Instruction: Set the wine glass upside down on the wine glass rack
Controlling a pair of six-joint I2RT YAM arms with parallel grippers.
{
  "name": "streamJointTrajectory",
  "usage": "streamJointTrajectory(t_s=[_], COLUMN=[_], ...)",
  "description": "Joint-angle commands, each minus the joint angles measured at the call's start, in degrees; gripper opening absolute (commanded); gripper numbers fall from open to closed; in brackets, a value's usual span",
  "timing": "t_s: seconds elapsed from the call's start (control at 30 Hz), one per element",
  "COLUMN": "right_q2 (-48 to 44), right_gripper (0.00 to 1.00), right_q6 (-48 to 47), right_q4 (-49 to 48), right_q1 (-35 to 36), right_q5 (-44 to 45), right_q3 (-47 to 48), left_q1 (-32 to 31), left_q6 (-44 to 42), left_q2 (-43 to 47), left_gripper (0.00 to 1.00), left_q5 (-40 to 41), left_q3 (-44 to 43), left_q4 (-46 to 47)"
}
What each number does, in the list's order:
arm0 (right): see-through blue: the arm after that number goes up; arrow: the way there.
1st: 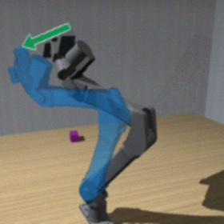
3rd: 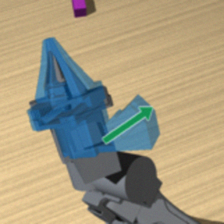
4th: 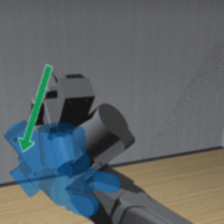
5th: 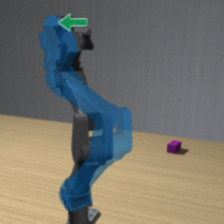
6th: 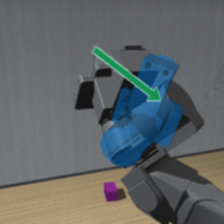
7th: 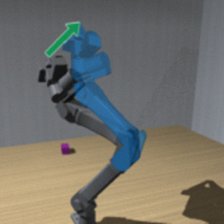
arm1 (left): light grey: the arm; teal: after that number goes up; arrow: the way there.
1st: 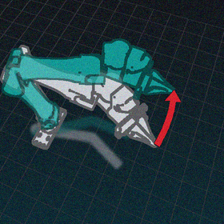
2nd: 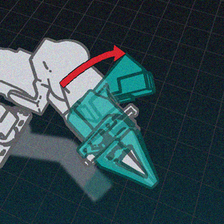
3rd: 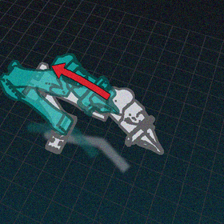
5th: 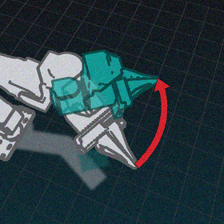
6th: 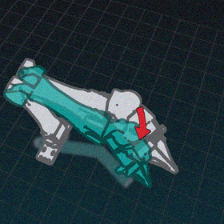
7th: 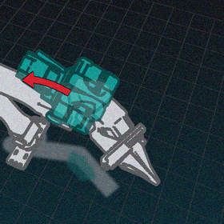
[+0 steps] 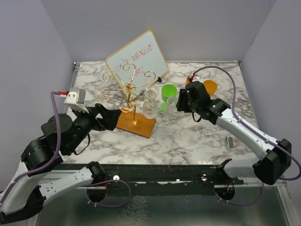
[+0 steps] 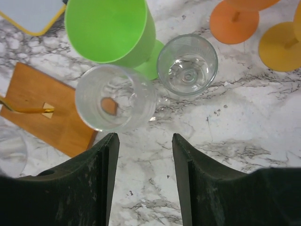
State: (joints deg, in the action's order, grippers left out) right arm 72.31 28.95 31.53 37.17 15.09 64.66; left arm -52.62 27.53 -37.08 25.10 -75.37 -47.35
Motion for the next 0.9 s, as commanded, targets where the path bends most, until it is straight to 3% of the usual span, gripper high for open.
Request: streamJointTrajectory(t_s=[0.0,0.27,0.57,0.87], right_q2=[5.02,6.50,4.81,8.13], right_gripper=[0.51,0.48,0.52,0.50], right_q6=[0.43,0.78,0.66,-0.37], right_q4=[2.18,-0.09,-1.71,1.69], right_q1=[0.14,0.15,0.15,0.12], right_q5=[5.81,4.26,1.08,7.74], right_q3=[4.93,7.08,6.41,7.68], left_q1=[-0.20,-0.20,-0.25,-0.20], left_q6=[4.51,7.41,11.50,17.38], left_q2=[2.97,7.63,13.89,16.88], left_gripper=[0.99,0.99,0.99,0.99], left_q5=[-0.52,-4.26,-3.25,-1.90], left_q3=[3.53,10.71,17.62,24.46], left_q4=[-4.63,-5.12,-4.94,-3.86])
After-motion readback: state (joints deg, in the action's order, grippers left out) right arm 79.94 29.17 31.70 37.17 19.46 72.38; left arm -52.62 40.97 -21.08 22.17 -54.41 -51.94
